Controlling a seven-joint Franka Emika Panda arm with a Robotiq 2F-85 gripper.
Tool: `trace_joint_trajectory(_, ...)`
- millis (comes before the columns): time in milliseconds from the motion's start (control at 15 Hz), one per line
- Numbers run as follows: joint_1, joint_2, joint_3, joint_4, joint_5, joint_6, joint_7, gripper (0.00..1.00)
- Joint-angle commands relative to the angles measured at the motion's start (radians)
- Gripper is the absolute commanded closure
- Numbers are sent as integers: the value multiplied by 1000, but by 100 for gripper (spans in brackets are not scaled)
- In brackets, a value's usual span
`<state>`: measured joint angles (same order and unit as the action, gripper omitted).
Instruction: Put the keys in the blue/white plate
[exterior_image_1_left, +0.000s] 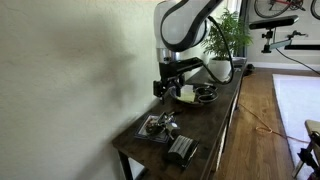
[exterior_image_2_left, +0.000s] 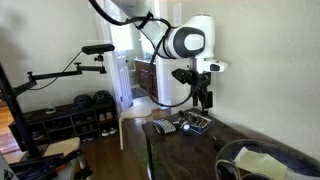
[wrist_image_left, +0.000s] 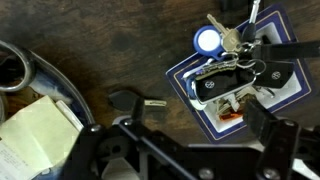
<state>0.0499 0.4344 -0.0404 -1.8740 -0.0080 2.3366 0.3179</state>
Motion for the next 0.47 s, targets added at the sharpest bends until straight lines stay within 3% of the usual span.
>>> trace_joint_trajectory(0,-16,-80,-11,-99,5,10,-31,0)
trace_joint_trajectory(67,-17,-84,-18,-108,-2,10,-24,0)
trace_joint_trajectory(133,-10,-22,-12,-32,1,-2,-8,0)
trace_joint_trajectory(400,-14,-34,-18,-52,0,-2,-8,0)
